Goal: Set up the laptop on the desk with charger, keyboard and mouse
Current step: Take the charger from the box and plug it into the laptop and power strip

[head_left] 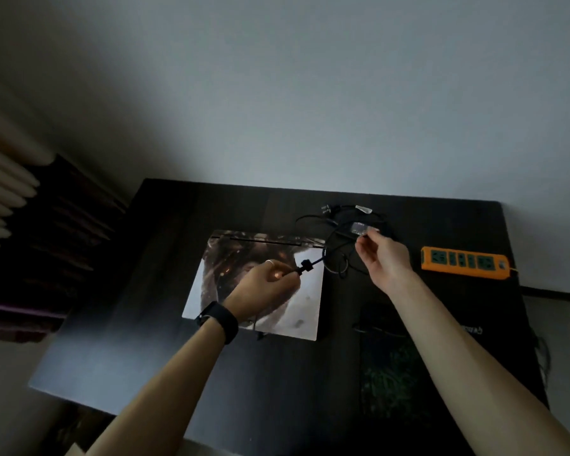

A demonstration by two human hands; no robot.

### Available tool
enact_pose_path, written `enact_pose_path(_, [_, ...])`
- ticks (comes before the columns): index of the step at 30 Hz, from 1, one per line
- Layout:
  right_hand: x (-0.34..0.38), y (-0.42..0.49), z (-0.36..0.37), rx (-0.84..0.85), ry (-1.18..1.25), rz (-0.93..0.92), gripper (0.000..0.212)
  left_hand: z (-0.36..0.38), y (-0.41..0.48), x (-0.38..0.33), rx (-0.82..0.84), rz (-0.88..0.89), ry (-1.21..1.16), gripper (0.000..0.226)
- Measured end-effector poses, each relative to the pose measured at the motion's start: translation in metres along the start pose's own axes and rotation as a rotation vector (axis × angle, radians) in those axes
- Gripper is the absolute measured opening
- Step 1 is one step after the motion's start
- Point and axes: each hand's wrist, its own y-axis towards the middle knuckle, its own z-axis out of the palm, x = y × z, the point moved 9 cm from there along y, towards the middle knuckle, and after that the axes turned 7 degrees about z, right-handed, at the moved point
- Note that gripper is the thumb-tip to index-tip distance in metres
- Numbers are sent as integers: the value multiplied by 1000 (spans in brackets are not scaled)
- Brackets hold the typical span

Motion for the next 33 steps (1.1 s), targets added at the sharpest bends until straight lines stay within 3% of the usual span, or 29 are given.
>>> enact_pose_path(2, [14, 6, -1, -50, 53, -25, 10, -23, 13, 6, 12, 11, 188, 15])
enact_pose_path(4, [36, 15, -7, -143, 127, -87, 10, -57, 27, 14, -53, 31, 349, 17])
enact_pose_path(7, [79, 33, -15, -283, 119, -304, 10, -106, 47, 26, -128, 68, 437, 16])
enact_pose_path(11, [99, 46, -23, -518, -144, -475, 12, -130, 87, 33, -109, 129, 406, 14])
enact_pose_path(15, [41, 84, -32, -555, -542, -170, 20, -118, 143, 35, -137, 205, 351, 21])
enact_pose_path(17, [19, 87, -33, -666, -850, -148, 46, -97, 164, 41, -71, 226, 393, 26])
enact_pose_path(18, [11, 80, -22, -694, -1001, -186, 45, -88, 173, 48, -45, 232, 385, 26])
enact_pose_path(20, [-6, 71, 4, -660, -1195, -268, 31, -76, 184, 55, -23, 248, 346, 24])
enact_pose_path(22, [-19, 63, 25, -653, -1321, -315, 30, -68, 192, 62, -3, 256, 300, 23])
enact_pose_path(28, [-24, 58, 63, -616, -1255, -652, 68, -54, 203, 92, 72, 166, 168, 23])
enact_pose_path(31, [-41, 67, 99, -376, -1497, -851, 50, -49, 211, 95, 122, 188, 143, 29])
enact_pose_path(33, [-61, 72, 125, -202, -1767, -1030, 49, -42, 216, 92, 172, 216, 173, 32])
